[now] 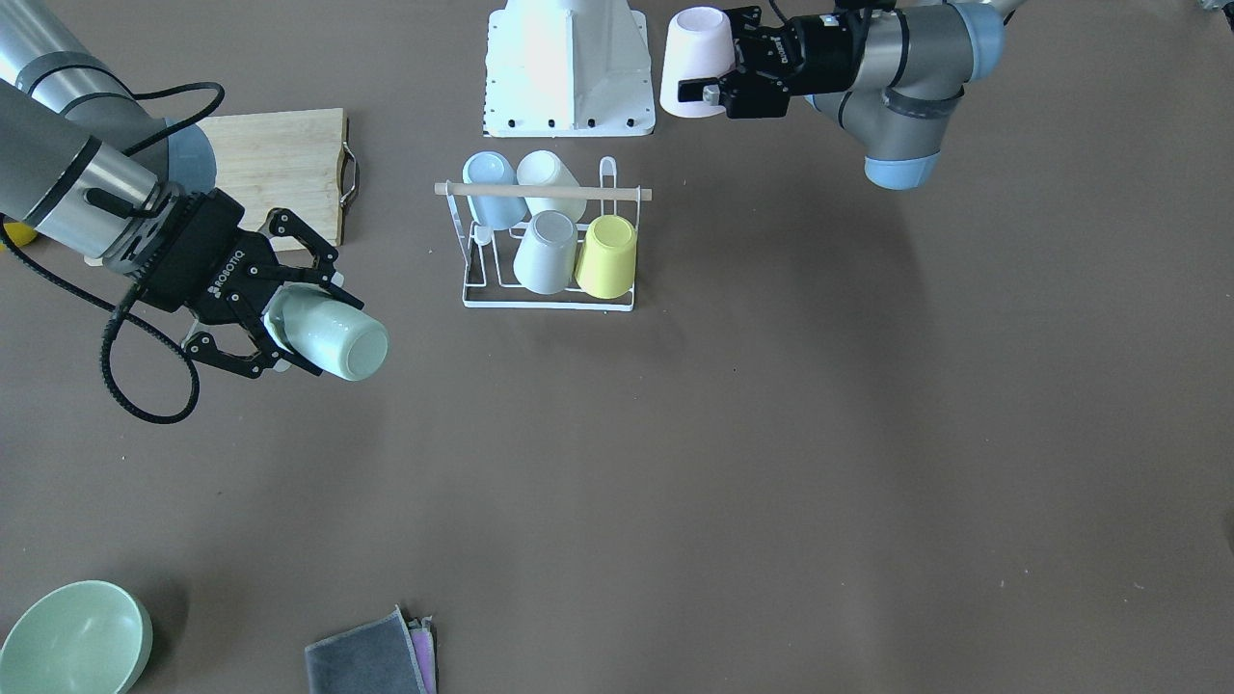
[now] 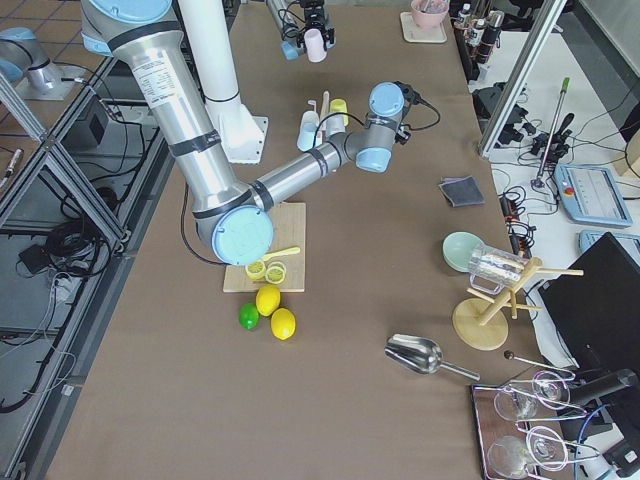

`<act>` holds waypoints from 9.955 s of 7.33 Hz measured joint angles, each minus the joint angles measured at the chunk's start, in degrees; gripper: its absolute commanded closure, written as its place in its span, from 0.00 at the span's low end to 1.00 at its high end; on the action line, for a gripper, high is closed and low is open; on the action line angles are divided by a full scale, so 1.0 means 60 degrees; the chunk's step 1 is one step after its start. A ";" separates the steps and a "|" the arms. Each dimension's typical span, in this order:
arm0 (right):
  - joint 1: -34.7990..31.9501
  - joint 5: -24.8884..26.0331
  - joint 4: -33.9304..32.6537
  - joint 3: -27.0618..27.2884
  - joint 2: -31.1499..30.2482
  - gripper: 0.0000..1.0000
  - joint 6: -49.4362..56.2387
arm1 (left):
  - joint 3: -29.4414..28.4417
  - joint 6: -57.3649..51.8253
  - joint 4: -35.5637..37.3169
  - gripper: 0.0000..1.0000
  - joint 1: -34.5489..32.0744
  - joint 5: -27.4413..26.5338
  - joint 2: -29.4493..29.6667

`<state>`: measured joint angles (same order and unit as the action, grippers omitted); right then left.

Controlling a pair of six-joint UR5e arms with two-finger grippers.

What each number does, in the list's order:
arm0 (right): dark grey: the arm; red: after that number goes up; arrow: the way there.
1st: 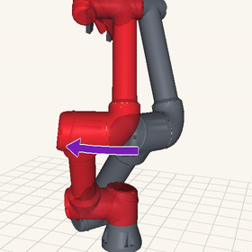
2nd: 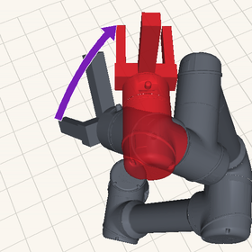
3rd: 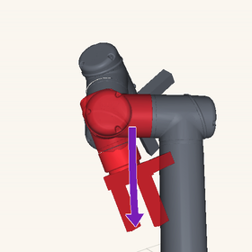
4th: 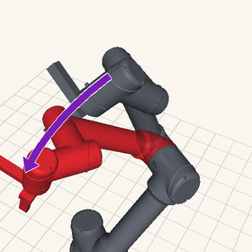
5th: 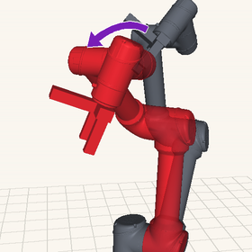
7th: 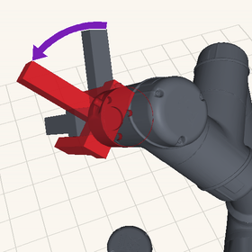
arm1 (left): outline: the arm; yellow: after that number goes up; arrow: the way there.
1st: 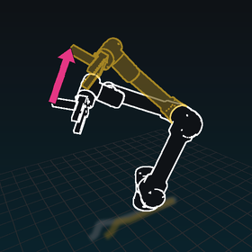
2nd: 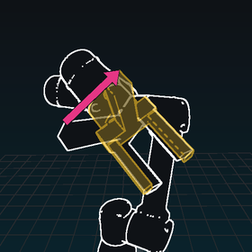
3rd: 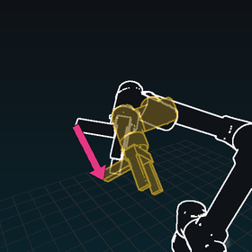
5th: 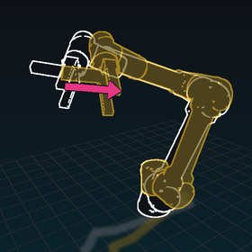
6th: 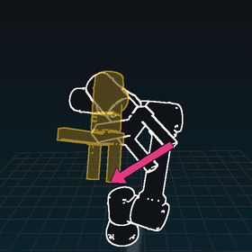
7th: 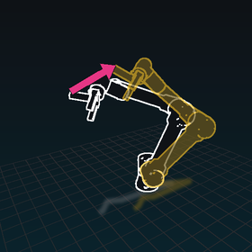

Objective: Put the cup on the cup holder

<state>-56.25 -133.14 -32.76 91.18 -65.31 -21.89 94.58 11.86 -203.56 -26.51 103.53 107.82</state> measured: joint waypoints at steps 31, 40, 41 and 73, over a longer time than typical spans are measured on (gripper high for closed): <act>0.4231 0.4650 0.8457 -0.1590 -0.0761 0.37 -0.0336 | -0.2731 -0.2153 0.0133 0.40 0.1340 -0.0768 0.1549; 0.4021 0.4520 0.8457 -0.1535 -0.0920 0.00 -0.0423 | -0.2784 -0.2112 0.0119 0.02 0.1328 -0.0761 0.1589; 0.3715 0.4127 0.8408 -0.1496 -0.1017 0.00 -0.0456 | -0.2782 -0.2106 0.0118 0.02 0.1327 -0.0761 0.1591; -0.5292 0.0429 -1.0173 -0.1082 -0.3110 0.00 0.0828 | 0.0824 -0.0176 1.8638 0.02 -0.9777 0.5088 -0.3225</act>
<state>-88.01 -130.57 -93.80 84.69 -83.97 -16.92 99.52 10.81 -91.73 -85.17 134.05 88.47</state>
